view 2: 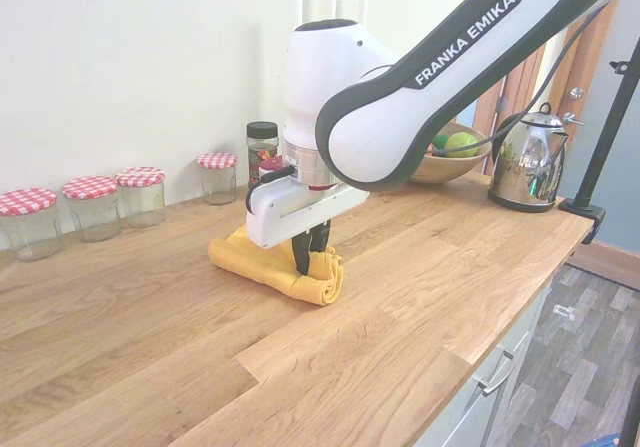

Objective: Wipe the counter

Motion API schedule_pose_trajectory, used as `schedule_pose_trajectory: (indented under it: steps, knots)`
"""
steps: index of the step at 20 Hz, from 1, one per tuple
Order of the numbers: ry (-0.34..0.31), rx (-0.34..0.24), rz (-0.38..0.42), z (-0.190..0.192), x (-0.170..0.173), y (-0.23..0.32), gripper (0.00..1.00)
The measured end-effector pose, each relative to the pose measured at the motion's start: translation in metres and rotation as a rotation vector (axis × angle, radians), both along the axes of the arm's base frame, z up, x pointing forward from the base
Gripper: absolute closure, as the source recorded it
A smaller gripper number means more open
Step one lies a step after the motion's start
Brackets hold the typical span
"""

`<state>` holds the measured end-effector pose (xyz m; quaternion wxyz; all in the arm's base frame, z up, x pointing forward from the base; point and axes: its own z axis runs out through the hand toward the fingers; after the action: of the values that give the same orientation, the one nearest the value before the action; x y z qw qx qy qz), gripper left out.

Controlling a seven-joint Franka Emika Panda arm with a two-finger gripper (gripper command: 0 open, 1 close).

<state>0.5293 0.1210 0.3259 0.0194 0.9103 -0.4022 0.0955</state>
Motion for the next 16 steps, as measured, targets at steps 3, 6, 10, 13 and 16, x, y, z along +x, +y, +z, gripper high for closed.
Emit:
schedule_pose_trajectory:
  steps: [3,6,10,13,16]
  knots:
    - [-0.002,-0.015,0.008,-0.001,-0.002,0.01,1.0]
    - [-0.005,-0.027,0.022,-0.001,-0.004,0.025,1.0]
    - [-0.002,-0.036,0.047,-0.002,-0.008,0.052,1.0]
    - [0.001,-0.037,0.065,-0.002,-0.011,0.063,1.0]
    - [-0.001,-0.048,0.084,-0.003,-0.015,0.076,1.0]
